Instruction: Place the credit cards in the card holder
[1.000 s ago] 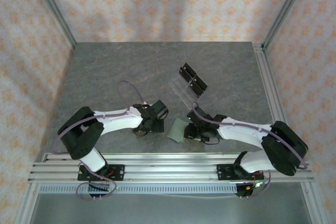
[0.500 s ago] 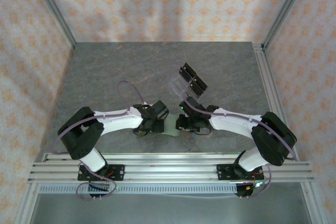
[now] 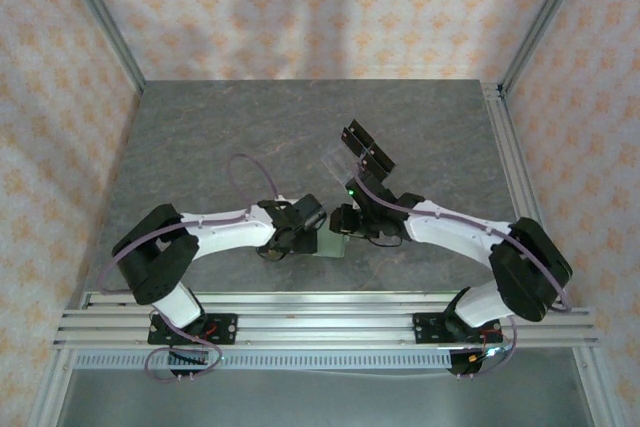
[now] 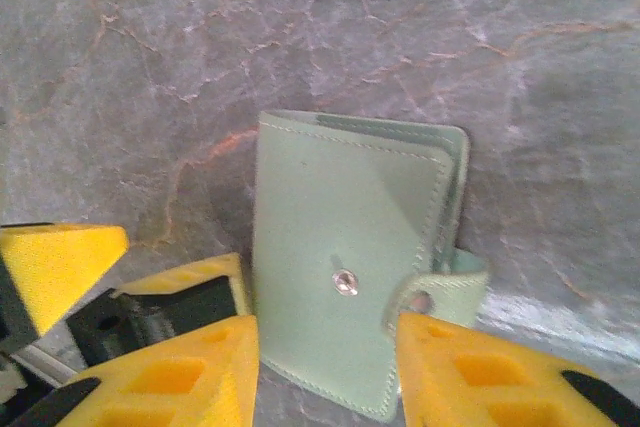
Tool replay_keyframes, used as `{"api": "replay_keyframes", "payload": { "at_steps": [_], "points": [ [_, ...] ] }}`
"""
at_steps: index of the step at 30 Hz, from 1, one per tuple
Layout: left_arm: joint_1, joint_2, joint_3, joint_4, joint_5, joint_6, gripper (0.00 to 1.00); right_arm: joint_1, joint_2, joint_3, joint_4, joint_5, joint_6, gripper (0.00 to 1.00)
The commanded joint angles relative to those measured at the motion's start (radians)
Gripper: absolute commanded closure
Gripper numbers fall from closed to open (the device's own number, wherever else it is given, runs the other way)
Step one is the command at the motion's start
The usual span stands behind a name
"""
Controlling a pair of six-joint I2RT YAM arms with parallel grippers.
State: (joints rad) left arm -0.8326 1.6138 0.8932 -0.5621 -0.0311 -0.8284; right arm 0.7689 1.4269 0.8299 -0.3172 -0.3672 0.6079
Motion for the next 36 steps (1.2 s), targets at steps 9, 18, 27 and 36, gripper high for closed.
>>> {"api": "replay_keyframes", "payload": {
  "at_steps": [9,18,27,36],
  "points": [
    [0.040,-0.046,0.090,-0.048,-0.033,0.081,0.06,-0.002,0.017,0.088,-0.210,0.098,-0.075,0.56],
    [0.020,-0.091,0.003,-0.002,0.029,0.099,0.07,0.000,0.096,0.146,-0.210,0.091,-0.097,0.57],
    [-0.008,-0.044,-0.022,0.061,0.060,0.086,0.07,0.001,0.166,0.208,-0.254,0.117,-0.124,0.66],
    [-0.027,0.003,-0.032,0.102,0.071,0.068,0.07,0.001,0.177,0.213,-0.292,0.143,-0.137,0.93]
  ]
}}
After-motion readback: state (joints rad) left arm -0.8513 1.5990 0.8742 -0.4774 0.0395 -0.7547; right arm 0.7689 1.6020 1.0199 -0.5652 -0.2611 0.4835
